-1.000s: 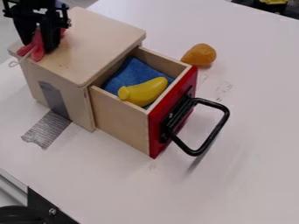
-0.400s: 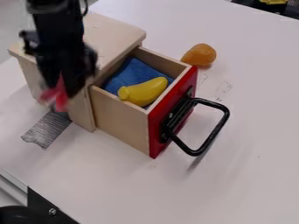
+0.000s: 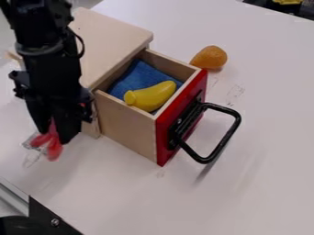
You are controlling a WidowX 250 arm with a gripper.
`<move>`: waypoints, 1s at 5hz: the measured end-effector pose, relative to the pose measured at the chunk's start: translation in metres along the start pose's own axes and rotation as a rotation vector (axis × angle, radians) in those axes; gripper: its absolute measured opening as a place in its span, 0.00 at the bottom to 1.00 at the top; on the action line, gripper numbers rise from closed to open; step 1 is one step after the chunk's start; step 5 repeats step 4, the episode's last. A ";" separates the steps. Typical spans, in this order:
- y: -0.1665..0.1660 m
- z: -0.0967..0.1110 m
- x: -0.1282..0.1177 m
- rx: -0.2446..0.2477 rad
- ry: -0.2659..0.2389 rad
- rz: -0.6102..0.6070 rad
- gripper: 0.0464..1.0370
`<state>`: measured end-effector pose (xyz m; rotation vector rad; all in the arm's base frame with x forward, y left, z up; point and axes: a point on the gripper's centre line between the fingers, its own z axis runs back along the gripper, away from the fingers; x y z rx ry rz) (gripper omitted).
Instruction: Moved the toy from the top of the drawer to tthe floor
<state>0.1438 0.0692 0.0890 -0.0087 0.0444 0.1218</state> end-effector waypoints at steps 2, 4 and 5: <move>0.004 0.000 -0.004 -0.014 -0.021 -0.009 0.71; -0.003 0.013 -0.012 -0.010 -0.072 -0.049 0.96; -0.003 0.013 -0.012 -0.010 -0.072 -0.049 0.96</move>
